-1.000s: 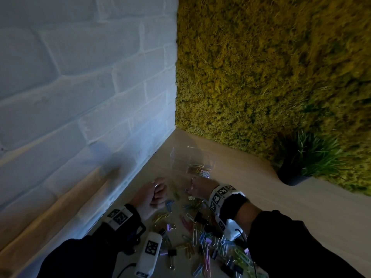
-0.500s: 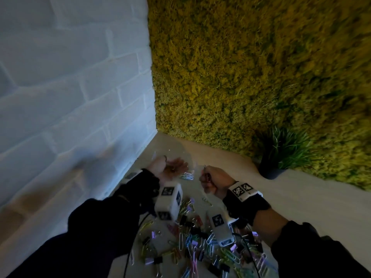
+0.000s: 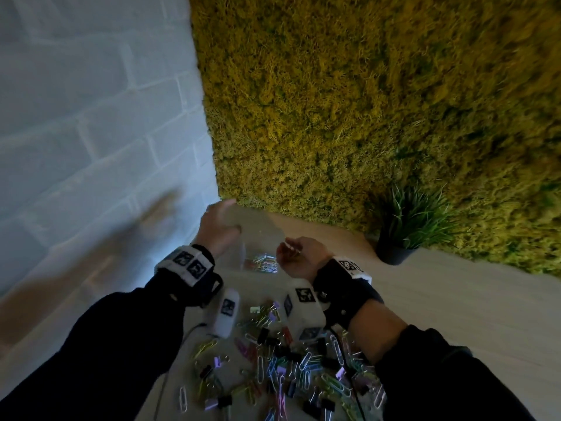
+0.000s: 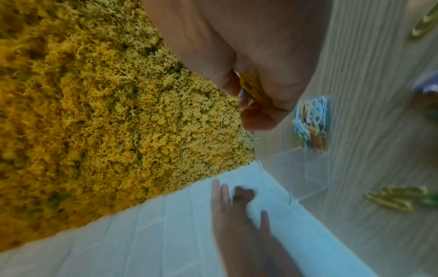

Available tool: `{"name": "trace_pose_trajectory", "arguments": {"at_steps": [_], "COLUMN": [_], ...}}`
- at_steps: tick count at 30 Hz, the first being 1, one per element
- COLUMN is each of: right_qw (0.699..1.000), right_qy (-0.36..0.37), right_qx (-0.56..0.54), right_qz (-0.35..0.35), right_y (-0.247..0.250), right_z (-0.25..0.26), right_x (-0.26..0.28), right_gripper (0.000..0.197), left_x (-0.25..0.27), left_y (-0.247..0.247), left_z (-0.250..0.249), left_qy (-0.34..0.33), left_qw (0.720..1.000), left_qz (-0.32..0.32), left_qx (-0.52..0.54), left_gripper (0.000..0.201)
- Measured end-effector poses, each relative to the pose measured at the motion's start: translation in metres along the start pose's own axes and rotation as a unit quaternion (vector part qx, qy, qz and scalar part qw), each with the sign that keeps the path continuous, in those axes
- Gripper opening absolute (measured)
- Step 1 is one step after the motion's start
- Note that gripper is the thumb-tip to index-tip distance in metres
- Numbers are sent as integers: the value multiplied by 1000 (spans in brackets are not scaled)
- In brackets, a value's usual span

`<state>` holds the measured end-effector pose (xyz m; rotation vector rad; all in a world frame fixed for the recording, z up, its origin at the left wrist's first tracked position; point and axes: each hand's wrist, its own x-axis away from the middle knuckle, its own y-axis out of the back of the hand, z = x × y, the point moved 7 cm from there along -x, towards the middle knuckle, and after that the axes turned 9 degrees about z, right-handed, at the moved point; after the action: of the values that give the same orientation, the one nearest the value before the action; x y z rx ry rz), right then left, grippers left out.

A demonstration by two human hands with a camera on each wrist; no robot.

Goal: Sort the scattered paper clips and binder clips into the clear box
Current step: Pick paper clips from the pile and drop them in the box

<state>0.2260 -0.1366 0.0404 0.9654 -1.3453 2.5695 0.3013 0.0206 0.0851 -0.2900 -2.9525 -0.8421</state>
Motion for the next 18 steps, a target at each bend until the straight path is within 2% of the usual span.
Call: {"name": "trace_pose_trajectory", "arguments": {"at_steps": [1,2,4,7,11,12,15,18], "right_qw": [1000,999,997,994,995,996,999,999], "right_qy": [5,13,37,29,0,-3,14,13], "right_qx": [-19,-38,-73,-105,-95,-93,-43,42], "right_qz": [1,2,0,-6,11,16,4,-17], "right_y": [-6,-12,-20,-18,-18,-19,-22,-21], "right_z": [-3,-6,-13,-17,-8,-7,-7,-8], "right_x": [-2,-4,-9,-11,2,5,11,15], "right_gripper": [34,37,37,35,26,29,49,40], "left_x": [-5,-6,-3,5,15,17,19,23], "left_y": [-3,-9,-22,-28,-28,-30,-32,-30], "left_z": [5,11,24,26,30,30,29,29], "left_qy": [-4,7,13,-24,-14,-14,-17,-2], "left_qw": [990,968,929,930,941,945,948,949], "left_qz": [37,87,146,110,109,112,121,137], "left_qx": [-136,-234,-341,-350,-320,-308,-294,-283], "left_gripper": [72,84,90,74,73,73,74,79]}}
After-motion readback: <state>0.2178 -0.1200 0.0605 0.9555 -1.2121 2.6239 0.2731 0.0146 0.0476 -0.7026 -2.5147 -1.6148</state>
